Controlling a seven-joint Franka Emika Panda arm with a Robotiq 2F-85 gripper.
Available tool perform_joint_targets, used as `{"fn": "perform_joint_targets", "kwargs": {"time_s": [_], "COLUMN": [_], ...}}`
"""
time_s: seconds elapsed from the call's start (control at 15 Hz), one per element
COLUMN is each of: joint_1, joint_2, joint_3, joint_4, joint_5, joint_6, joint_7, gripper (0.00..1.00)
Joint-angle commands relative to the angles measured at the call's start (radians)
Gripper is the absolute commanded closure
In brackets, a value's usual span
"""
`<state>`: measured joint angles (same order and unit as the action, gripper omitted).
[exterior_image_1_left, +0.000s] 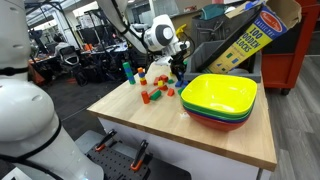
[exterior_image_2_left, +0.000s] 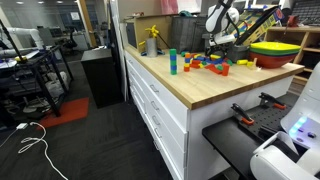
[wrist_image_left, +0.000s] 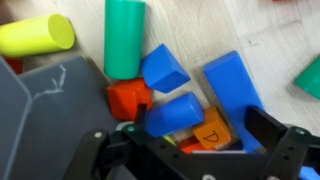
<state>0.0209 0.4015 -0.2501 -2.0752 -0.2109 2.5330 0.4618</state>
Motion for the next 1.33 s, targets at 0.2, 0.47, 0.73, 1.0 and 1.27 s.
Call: {"fn": "perform_joint_targets", "kwargs": {"time_s": [0.2,0.47,0.73,1.0,1.27], "joint_1": [-0.008,0.001,0.010,0.015,0.019], "joint_2": [-0.050,-0.023,0.002,0.018,0.031], "joint_3": [0.003,-0.012,-0.024,-0.029,-0.034], "joint_4": [-0.020,0.003,0.022,0.037,0.039], "joint_5": [0.009,-0.020,-0.046,-0.076,-0.101], "joint_6": [-0.006,-0.012,-0.014,-0.016,-0.015], "joint_7": [-0.006,0.015,0.027,0.032,0.044], "gripper": [0.00,0.00,0.00,0.00,0.00]}}
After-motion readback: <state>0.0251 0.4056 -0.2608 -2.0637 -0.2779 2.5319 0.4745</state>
